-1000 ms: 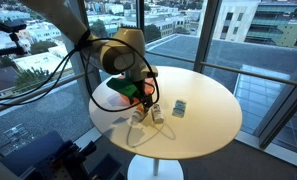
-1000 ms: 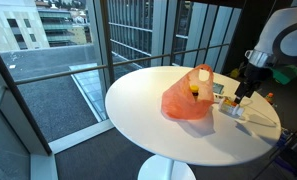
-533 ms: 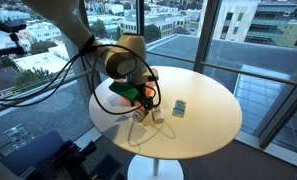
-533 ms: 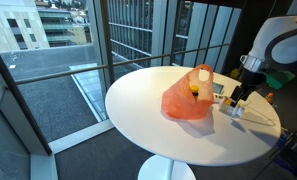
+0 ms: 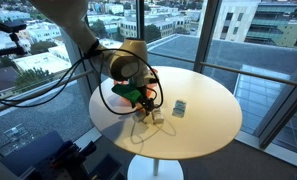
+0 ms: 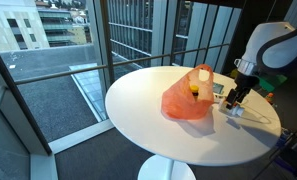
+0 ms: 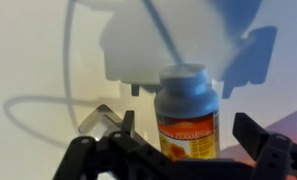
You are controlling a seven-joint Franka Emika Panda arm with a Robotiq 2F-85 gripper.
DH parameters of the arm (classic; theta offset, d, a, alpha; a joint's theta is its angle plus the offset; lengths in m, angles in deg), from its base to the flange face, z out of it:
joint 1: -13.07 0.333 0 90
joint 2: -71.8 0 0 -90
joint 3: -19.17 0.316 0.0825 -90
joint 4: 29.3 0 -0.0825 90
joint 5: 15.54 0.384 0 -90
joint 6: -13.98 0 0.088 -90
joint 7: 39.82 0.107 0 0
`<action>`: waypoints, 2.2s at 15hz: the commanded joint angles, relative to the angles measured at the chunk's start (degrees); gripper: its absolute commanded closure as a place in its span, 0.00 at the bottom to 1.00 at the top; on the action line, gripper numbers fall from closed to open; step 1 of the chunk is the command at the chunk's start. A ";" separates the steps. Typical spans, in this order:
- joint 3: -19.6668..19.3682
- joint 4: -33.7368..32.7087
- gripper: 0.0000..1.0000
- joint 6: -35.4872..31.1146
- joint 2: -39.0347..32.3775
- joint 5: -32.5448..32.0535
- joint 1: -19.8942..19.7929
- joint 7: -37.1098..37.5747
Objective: Put the white bottle into the carrier bag
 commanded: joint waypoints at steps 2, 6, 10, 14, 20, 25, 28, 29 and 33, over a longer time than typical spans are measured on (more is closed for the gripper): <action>-0.06 -1.96 0.28 0.22 -2.00 -1.59 0.29 0.93; -0.39 -2.26 0.60 0.52 -2.26 -2.69 0.56 1.58; -0.37 -0.31 0.63 0.74 0.85 -3.97 1.00 1.94; 0.20 0.86 0.63 2.87 4.77 -4.20 1.57 2.36; 1.60 2.05 0.63 8.87 12.65 -4.52 2.89 3.06; 4.06 0.66 0.63 13.30 17.16 -3.62 3.93 2.37; 5.67 -0.96 0.63 14.36 17.36 -3.48 4.81 2.38; 6.15 -1.53 0.63 14.46 17.02 -3.48 5.13 2.42; 7.67 -3.82 0.63 14.02 14.49 -3.55 6.23 2.26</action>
